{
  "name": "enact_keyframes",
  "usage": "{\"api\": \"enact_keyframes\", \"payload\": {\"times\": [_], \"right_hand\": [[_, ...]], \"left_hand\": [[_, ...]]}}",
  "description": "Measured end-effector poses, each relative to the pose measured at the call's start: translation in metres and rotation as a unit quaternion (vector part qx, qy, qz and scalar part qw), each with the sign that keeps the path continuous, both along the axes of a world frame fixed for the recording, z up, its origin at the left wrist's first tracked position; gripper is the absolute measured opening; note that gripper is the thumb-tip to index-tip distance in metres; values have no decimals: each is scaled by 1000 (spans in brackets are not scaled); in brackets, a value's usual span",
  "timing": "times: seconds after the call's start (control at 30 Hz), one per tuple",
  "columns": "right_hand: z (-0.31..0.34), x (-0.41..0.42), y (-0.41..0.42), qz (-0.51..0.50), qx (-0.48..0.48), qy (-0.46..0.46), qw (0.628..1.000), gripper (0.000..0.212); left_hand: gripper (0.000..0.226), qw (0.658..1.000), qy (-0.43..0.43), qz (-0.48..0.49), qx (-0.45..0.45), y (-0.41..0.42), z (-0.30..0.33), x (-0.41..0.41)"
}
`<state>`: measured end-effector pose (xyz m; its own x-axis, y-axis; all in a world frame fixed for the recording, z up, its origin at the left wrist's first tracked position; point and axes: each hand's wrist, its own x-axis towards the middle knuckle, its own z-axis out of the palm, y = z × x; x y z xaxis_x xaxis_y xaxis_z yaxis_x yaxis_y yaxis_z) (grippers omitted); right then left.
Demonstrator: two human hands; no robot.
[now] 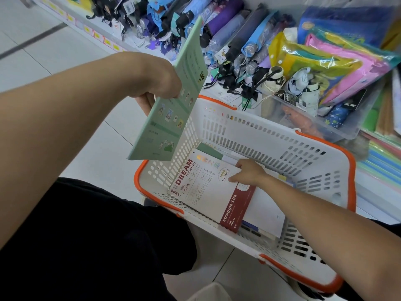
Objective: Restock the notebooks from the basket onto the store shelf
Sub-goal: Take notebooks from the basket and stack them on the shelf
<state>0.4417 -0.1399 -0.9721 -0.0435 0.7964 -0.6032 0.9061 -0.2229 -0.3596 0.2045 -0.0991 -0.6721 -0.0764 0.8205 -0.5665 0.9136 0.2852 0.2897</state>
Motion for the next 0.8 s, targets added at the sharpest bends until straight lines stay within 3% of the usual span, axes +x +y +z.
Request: {"api": "enact_keyframes", "payload": {"times": [0.1,0.3,0.47,0.6,0.67,0.73,0.8], "right_hand": [[7,2,5,-13,-21,59,998,47],[53,-7,7,133,-59,30,989,46],[154,1,23,127,77,60,987,38],[255,29,43,62,146,87,984,20],[302,44,44,9,159,134,978,29],[339,56,35,-53,153,229,960,27],[360,57,21,-124,116,348,922,26]], "left_hand": [[14,1000,4,-3,3,0,-2,0],[19,1000,-5,5,2,4,-2,-2],[27,999,-24,30,31,9,8,-15],[30,993,-41,57,95,10,32,-33],[21,987,-81,76,114,9,44,-38],[10,977,-154,101,106,4,54,-41],[15,955,-260,124,74,-2,61,-39]]}}
